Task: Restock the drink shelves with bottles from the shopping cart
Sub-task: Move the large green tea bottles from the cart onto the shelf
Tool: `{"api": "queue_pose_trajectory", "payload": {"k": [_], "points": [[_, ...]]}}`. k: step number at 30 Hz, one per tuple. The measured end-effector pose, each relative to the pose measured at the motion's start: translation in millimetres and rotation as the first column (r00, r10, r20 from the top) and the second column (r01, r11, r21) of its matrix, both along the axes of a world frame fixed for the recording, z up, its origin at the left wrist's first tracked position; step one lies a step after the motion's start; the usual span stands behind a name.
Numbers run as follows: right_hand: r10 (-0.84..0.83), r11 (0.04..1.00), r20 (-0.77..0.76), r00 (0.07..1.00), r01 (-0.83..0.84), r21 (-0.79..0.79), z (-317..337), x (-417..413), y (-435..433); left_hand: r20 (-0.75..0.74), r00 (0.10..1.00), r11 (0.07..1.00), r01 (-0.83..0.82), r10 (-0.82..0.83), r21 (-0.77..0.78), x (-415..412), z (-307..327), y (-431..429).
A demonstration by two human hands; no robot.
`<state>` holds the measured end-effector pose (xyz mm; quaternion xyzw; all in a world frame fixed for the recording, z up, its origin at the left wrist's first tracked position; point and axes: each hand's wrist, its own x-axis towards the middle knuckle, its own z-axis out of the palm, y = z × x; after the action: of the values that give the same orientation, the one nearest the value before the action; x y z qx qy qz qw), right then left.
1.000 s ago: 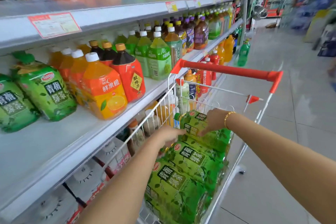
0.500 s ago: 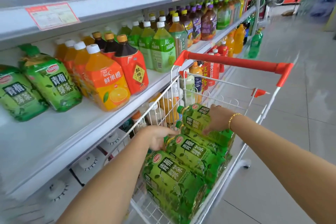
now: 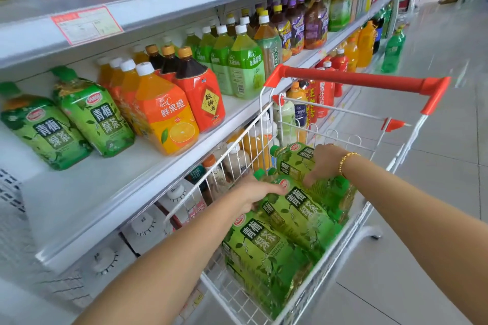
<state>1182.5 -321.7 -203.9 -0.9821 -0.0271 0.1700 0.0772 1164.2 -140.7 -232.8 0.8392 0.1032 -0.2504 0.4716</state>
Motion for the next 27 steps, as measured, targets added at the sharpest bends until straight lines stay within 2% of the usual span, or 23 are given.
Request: {"api": "queue_pose_trajectory", "payload": {"k": [2, 4, 8, 14, 16, 20, 24, 27], "points": [[0.016, 0.999, -0.028, 0.999, -0.015, 0.043, 0, 3, -4, 0.135, 0.99, 0.996, 0.026, -0.037, 0.083, -6, 11, 1], [0.023, 0.996, -0.044, 0.999, -0.019, 0.084, 0, 5, -8, 0.295, 0.945, 0.975, 0.081, -0.14, 0.205, -15, 27, 5], [-0.026, 0.977, -0.196, 0.98, 0.067, 0.205, 5, 12, -12, 0.544, 0.772, 0.921, 0.135, -0.33, 0.367, -30, 56, 18], [-0.009, 0.902, -0.462, 0.887, 0.207, 0.38, 11, 19, -20, 0.741, 0.635, 0.973, 0.079, -0.216, 0.216, -53, 99, 54], [-0.01, 0.851, -0.531, 0.848, 0.285, 0.441, 7, 28, -30, 0.788, 0.569, 0.968, 0.065, -0.236, 0.243, -62, 113, 66], [-0.11, 0.855, -0.572, 0.813, 0.371, 0.364, 15, 28, -27, 0.857, 0.422, 0.927, -0.093, -0.295, 0.364, -79, 129, 87], [-0.061, 0.916, -0.59, 0.805, 0.28, 0.287, 18, 6, 9, 0.91, 0.346, 0.91, -0.256, -0.229, 0.326, -95, 142, 110], [-0.009, 0.974, -0.507, 0.862, 0.122, 0.19, 7, -7, 48, 0.94, 0.289, 0.889, -0.359, -0.184, 0.284, -107, 152, 130]]}}
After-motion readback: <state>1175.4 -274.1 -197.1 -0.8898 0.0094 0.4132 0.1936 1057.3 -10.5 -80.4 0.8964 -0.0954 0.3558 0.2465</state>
